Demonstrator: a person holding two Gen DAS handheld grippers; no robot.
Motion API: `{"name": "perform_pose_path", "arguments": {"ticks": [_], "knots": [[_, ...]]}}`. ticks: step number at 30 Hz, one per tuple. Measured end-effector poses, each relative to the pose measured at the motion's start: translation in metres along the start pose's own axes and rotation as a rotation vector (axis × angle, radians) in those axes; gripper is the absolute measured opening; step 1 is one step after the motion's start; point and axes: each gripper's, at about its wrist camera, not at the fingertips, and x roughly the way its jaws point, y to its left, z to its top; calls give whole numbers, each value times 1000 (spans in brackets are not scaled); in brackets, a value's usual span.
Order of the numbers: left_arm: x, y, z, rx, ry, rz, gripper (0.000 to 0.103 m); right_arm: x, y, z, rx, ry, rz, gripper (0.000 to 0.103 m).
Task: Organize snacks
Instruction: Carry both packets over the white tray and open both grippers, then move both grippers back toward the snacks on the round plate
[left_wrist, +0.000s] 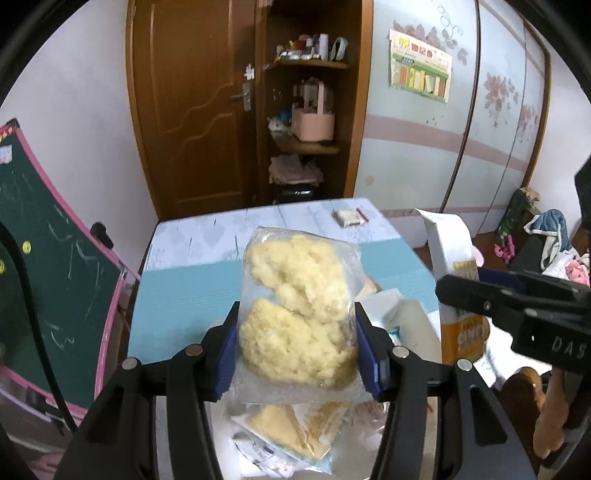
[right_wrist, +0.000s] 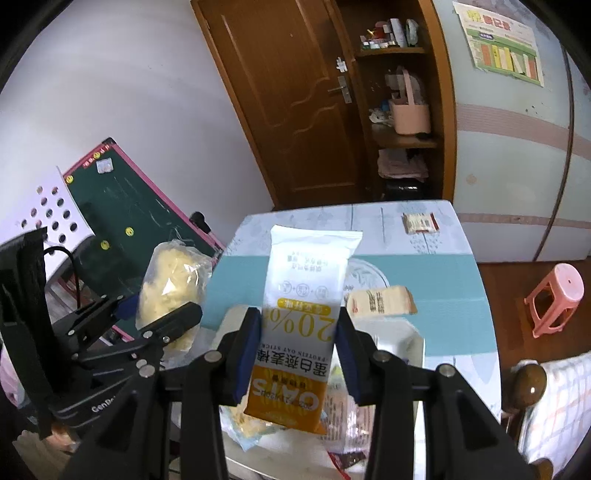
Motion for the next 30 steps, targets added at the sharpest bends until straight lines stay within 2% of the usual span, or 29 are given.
{"name": "perform_pose_path", "arguments": {"ticks": [2,5,9,10,14,19,25,30], "knots": [[11,-1,-15,-5,18,19,54,7,0,-16,7,11,-13,41],[34,-4,-37,-21,75,29,54,26,1,-39,-16,40,-83,41],[62,-4,-62,-54,153,-5,57,53,-4,-65,-11,118,-109,43],[65,-4,-67,-62,161,-25,69,58,-5,-70,-15,131,-118,43],[68,3,-79,-92,147,-5,96,66,-16,-84,-3,158,-113,44],[67,8,-79,-110,124,4,96,65,-38,-86,82,151,-94,48],[65,-2,-75,-32,87,66,96,63,-47,-86,132,149,-84,48],[63,-10,-75,21,65,78,96,68,-47,-87,132,163,-79,48]]}}
